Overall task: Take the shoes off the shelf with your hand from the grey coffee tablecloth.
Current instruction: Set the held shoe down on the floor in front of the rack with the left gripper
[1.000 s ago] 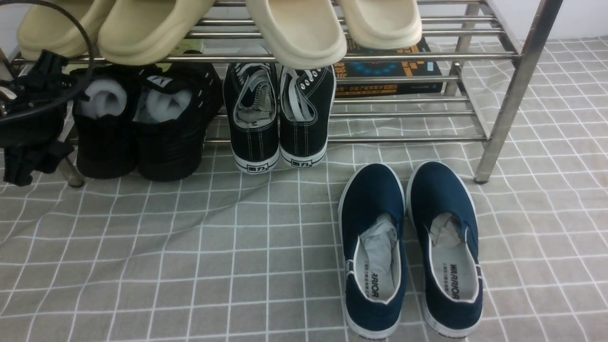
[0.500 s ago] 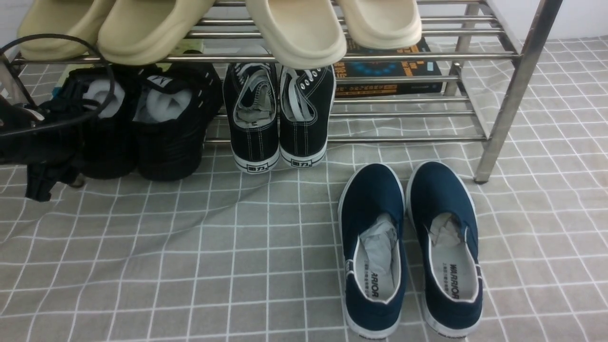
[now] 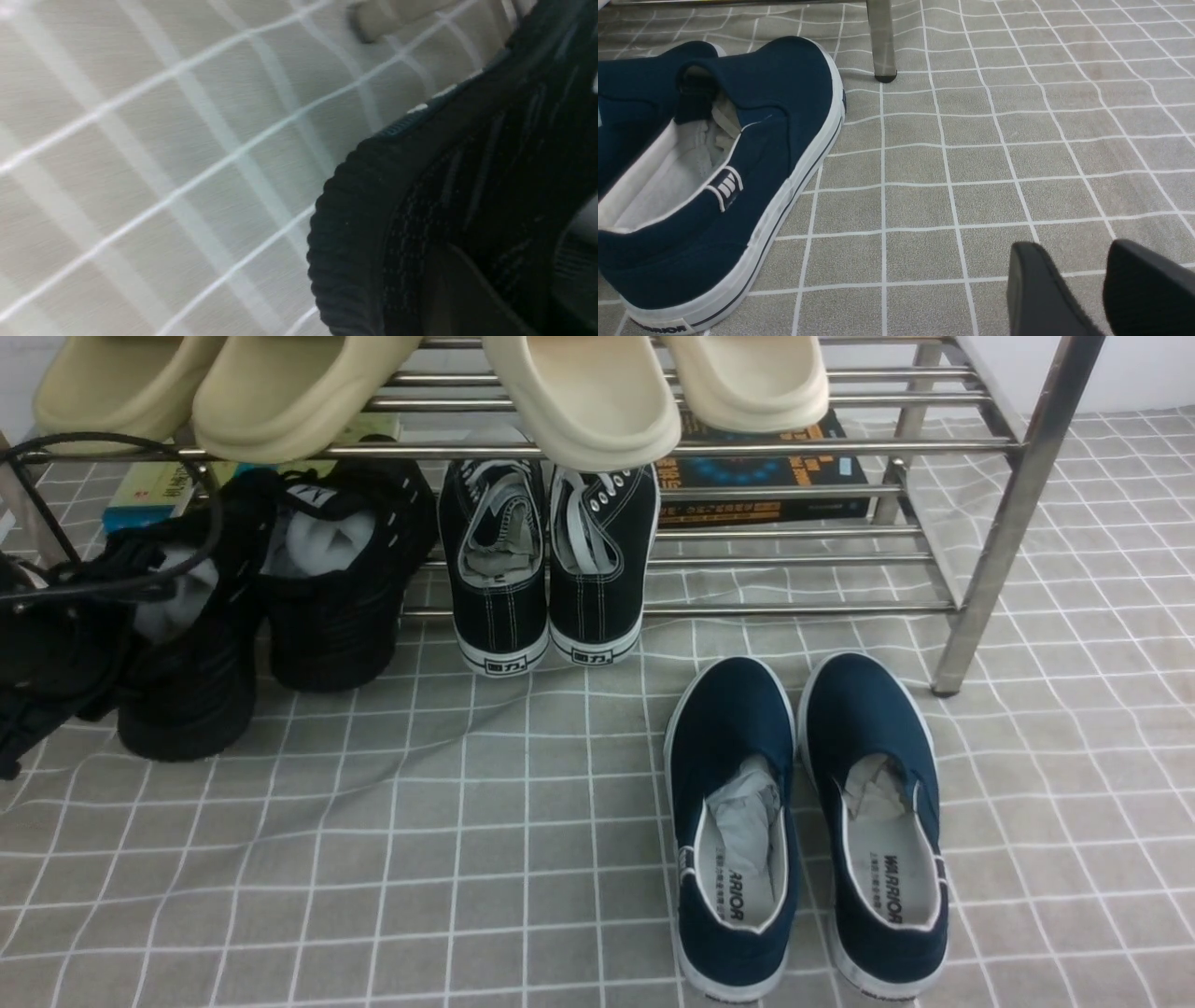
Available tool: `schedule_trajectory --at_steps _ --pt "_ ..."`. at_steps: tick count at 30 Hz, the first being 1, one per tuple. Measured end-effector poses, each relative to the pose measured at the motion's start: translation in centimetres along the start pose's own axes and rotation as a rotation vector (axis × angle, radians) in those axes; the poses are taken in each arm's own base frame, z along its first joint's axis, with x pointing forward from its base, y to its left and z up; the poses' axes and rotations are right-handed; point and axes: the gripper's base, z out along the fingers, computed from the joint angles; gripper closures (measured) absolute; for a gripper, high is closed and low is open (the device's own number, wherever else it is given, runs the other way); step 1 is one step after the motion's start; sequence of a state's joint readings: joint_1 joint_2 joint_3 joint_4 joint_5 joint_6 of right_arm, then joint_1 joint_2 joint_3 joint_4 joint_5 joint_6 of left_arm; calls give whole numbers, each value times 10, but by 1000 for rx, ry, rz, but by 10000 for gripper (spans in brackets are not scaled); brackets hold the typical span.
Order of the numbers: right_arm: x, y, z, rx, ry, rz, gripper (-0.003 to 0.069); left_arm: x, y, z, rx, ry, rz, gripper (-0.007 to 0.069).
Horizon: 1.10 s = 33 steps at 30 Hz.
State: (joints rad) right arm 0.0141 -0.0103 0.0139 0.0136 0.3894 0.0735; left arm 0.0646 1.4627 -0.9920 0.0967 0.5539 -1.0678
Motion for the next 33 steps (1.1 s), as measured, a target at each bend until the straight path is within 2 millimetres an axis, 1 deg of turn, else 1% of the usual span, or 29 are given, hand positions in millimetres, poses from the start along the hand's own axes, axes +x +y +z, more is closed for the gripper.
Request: schedule_trajectory --at_steps 1,2,3,5,6,7,9,12,16,19,22,25,27,28,30,31,33 --pt "0 0 0 0 0 0 421 2 6 -6 -33 7 -2 567" --pt "0 0 0 0 0 0 421 3 6 -5 -36 9 -4 567" --pt "0 0 0 0 0 0 421 8 18 -12 -97 23 -3 567" --pt "0 0 0 0 0 0 421 14 33 -16 -160 27 -11 567" --pt "0 0 0 0 0 0 421 15 36 -18 -167 21 -11 567" --pt "0 0 0 0 0 0 421 20 47 -19 -197 17 -22 567" --pt "0 0 0 0 0 0 421 25 57 -22 -211 10 -44 567" --pt "0 0 0 0 0 0 421 30 64 -23 -229 17 -40 567" --pt "0 0 0 0 0 0 421 34 71 -19 -271 45 1 567" --pt "0 0 0 0 0 0 421 37 73 -15 -289 68 22 564" --pt "0 0 0 0 0 0 421 40 75 -10 -306 104 45 545" --pt "0 0 0 0 0 0 421 40 75 -10 -310 116 57 512" --pt "0 0 0 0 0 0 420 41 76 -11 -326 131 86 449" --pt "0 0 0 0 0 0 420 41 76 -12 -330 133 88 444" --pt "0 0 0 0 0 0 420 41 77 -14 -349 149 121 383" --pt "0 0 0 0 0 0 420 41 77 -15 -360 160 149 328" --pt "0 0 0 0 0 0 420 41 78 -18 -371 174 188 260"
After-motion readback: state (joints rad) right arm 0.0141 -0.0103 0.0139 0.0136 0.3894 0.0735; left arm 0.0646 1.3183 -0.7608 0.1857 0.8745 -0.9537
